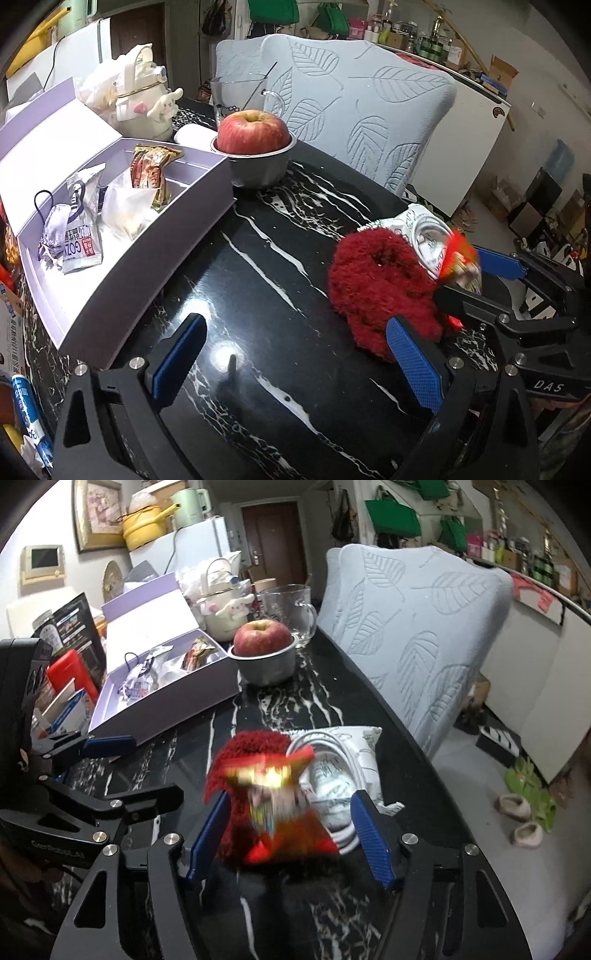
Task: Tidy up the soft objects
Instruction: 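Move the left gripper to the red fuzzy slipper while the right grasps the red snack packet, then grasp the red fuzzy slipper with the left gripper while the right lifts the red packet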
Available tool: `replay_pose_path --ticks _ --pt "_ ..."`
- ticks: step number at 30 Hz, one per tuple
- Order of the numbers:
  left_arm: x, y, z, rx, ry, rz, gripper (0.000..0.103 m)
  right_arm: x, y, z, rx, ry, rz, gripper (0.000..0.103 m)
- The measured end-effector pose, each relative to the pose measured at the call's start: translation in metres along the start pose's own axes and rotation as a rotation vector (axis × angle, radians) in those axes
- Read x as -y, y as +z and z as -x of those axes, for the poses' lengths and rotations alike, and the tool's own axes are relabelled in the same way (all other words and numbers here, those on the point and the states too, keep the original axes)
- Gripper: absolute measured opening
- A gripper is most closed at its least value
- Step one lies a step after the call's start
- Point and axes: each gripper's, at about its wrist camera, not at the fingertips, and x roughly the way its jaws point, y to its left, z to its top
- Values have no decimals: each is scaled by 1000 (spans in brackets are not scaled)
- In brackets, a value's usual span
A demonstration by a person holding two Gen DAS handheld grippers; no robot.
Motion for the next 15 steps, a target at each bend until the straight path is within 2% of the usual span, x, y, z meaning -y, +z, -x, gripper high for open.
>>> replay_pose_path --ticks 2,5,15 --pt "-3 1 -2 3 1 3 100 -2 2 -3 2 0 12 64" --pt "-4 3 -5 4 -2 3 100 -5 -1 -7 -18 -28 52 49" --pt "8 5 -7 -2 -54 -14 100 11 -19 13 11 19 -27 47"
